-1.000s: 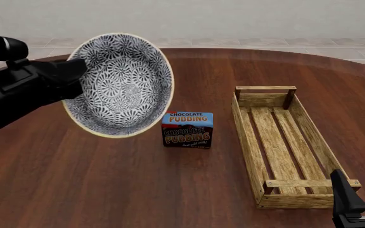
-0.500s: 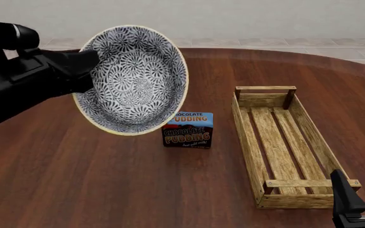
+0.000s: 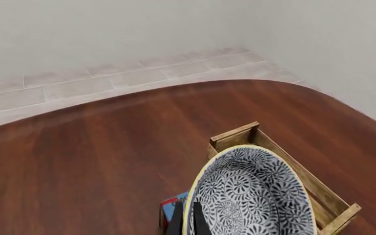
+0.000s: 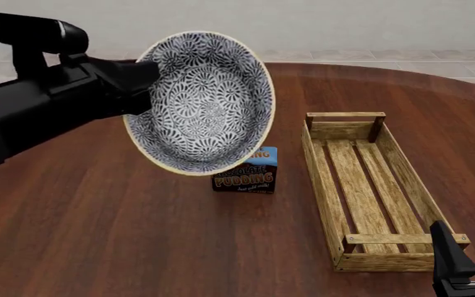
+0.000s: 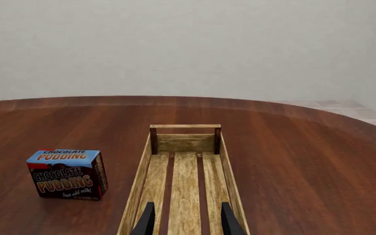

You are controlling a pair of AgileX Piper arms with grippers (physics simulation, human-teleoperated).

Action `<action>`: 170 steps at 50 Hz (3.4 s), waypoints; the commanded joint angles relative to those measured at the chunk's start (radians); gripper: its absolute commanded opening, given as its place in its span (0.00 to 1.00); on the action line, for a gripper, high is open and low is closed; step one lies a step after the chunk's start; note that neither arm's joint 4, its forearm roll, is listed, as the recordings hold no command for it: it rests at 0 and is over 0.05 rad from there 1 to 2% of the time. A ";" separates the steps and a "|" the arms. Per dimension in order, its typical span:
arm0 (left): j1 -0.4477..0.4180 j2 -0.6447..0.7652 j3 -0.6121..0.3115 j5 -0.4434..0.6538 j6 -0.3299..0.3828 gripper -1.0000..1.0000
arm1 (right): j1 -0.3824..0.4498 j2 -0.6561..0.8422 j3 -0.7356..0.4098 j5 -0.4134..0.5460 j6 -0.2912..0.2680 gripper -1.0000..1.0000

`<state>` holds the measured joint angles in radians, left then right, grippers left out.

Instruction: Pick up the bowl on the left and put it in the tray.

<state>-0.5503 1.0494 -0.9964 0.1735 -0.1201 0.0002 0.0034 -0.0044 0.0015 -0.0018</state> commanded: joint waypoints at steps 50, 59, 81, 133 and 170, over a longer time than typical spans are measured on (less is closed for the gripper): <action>-0.140 0.180 -0.129 0.081 0.039 0.00 | 0.000 0.000 0.000 0.000 0.000 1.00; -0.155 0.201 -0.148 0.061 0.103 0.00 | 0.000 0.000 0.000 0.000 0.000 1.00; -0.180 0.236 -0.204 0.079 0.077 0.00 | 0.000 0.000 0.000 0.000 0.000 1.00; -0.362 0.366 -0.293 0.081 0.008 0.00 | 0.000 0.000 0.000 0.000 0.000 1.00; -0.408 0.517 -0.457 0.126 -0.016 0.00 | 0.000 0.000 0.000 0.000 0.000 1.00</action>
<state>-0.9303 1.5211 -1.3888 0.2799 -0.1222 0.0001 0.0034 -0.0044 0.0015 -0.0017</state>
